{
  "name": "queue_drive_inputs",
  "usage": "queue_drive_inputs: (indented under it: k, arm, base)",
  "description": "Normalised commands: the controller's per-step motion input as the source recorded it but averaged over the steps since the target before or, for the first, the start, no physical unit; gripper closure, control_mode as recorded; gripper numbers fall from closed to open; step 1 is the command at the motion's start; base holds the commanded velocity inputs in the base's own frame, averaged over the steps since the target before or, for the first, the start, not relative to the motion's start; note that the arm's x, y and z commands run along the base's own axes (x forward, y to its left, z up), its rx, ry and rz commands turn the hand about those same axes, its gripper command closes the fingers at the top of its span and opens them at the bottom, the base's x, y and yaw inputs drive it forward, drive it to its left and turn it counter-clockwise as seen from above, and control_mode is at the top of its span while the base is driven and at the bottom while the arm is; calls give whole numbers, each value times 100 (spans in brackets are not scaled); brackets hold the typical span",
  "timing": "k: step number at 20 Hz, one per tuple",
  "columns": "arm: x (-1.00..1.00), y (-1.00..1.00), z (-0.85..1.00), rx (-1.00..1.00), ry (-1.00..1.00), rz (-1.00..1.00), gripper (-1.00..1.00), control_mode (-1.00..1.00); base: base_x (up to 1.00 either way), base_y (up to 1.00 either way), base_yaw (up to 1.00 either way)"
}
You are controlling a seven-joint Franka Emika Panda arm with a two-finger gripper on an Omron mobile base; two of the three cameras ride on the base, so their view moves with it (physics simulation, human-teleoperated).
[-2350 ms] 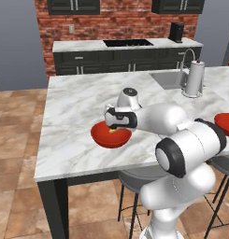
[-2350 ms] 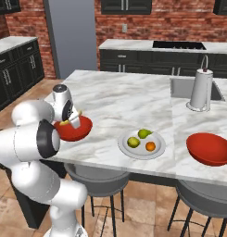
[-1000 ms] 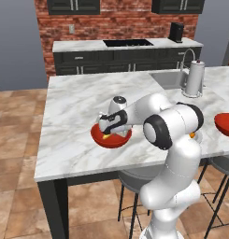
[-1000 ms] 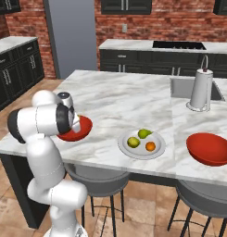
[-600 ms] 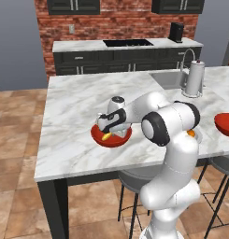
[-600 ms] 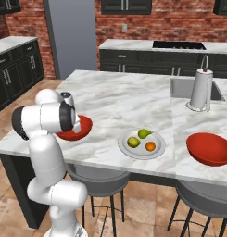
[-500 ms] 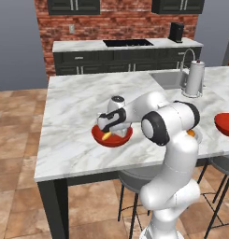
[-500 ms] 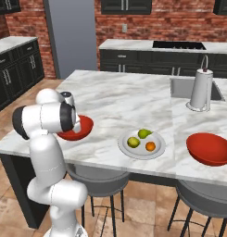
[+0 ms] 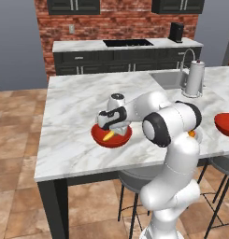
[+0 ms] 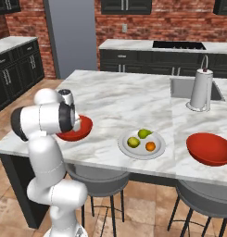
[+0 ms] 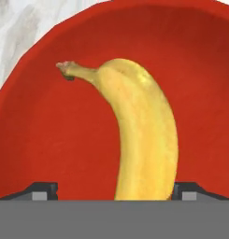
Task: Take the fruits from the plate on the dining counter and place two fruits in each bowl.
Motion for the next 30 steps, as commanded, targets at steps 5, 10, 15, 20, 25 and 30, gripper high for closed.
queue_drive_inputs:
  k: [5,10,15,20,25,30]
  arm:
    - [-26,-18,37,0,0,0,-100,-100]
    - [-51,-53,40,0,0,0,-100,-100]
    - [-57,-70,32,0,0,0,-100,-100]
    - [-47,-85,12,0,3,0,-100,-100]
    - [-34,-94,-1,0,5,0,-100,-100]
    - [-18,-94,-4,-2,5,0,-100,-100]
  base:
    - [0,0,0]
    - [0,0,0]
    - [0,0,0]
    - [0,0,0]
    - [0,0,0]
    - [0,0,0]
